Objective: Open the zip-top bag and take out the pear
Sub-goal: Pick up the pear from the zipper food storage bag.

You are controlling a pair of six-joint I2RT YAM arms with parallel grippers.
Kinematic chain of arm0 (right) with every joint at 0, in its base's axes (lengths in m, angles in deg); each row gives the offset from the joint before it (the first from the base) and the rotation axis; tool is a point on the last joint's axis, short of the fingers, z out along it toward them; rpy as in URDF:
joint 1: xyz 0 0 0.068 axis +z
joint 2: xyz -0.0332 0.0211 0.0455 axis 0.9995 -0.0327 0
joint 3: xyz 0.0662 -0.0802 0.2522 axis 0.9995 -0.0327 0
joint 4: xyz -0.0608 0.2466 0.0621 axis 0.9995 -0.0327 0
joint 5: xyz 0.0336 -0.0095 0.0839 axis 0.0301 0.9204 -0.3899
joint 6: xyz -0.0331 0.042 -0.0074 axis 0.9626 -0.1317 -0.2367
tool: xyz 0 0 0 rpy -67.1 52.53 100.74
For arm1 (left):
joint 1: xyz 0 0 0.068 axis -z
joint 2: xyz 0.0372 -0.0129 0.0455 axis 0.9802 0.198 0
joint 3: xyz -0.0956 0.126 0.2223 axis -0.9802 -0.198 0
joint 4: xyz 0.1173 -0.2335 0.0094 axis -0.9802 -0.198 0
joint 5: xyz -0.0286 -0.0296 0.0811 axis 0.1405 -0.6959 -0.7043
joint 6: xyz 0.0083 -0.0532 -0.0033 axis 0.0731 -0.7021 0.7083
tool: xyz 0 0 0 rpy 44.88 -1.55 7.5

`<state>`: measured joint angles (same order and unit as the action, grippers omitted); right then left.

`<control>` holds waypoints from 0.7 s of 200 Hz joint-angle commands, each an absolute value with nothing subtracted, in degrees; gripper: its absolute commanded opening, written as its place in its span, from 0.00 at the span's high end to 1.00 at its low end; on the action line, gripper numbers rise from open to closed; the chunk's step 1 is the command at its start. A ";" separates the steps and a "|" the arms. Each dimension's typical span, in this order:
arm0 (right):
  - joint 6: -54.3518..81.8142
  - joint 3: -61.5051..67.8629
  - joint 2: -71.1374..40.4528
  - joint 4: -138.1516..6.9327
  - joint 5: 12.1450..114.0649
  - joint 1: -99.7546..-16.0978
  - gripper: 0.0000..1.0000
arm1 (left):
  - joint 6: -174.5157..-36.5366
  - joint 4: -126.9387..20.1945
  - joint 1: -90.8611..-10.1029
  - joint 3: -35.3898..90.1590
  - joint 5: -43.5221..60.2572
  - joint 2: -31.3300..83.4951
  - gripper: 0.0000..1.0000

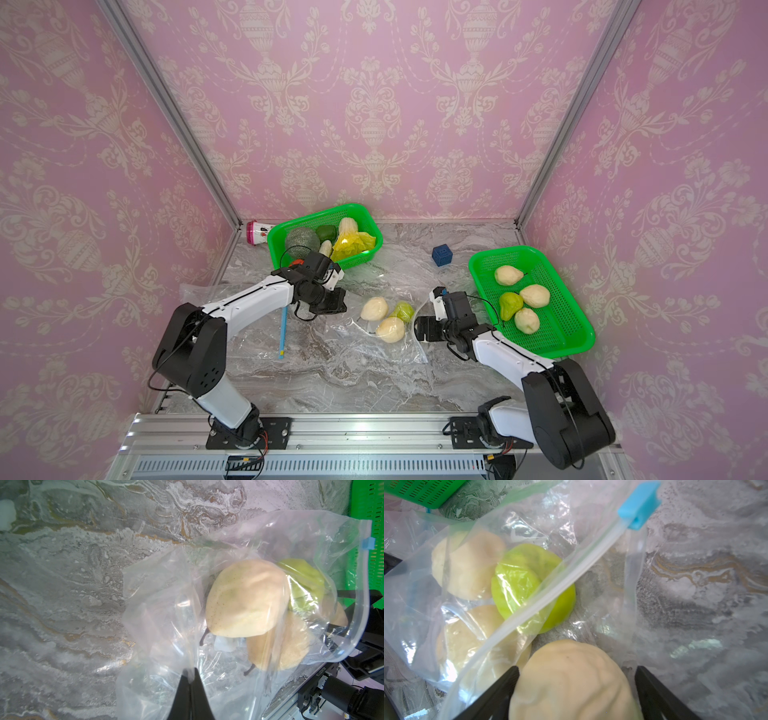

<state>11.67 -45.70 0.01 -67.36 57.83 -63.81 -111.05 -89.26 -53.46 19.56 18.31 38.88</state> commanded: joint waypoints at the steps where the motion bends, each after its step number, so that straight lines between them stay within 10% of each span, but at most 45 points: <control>1: 13.02 -46.88 -1.17 -70.32 58.25 -63.06 0.09 | -109.36 -89.65 -53.82 19.85 19.59 39.60 1.00; 71: 12.54 -45.30 3.28 -75.12 61.97 -63.04 0.05 | -109.27 -89.61 -53.80 20.18 19.67 40.10 1.00; 140: 8.56 -41.29 12.51 -83.86 65.45 -68.24 0.23 | -108.27 -90.59 -53.80 21.15 19.47 40.65 1.00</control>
<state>10.17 -45.17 8.86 -80.25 63.60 -66.00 -110.15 -89.30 -53.46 19.62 18.33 39.86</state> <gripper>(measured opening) 0.804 0.038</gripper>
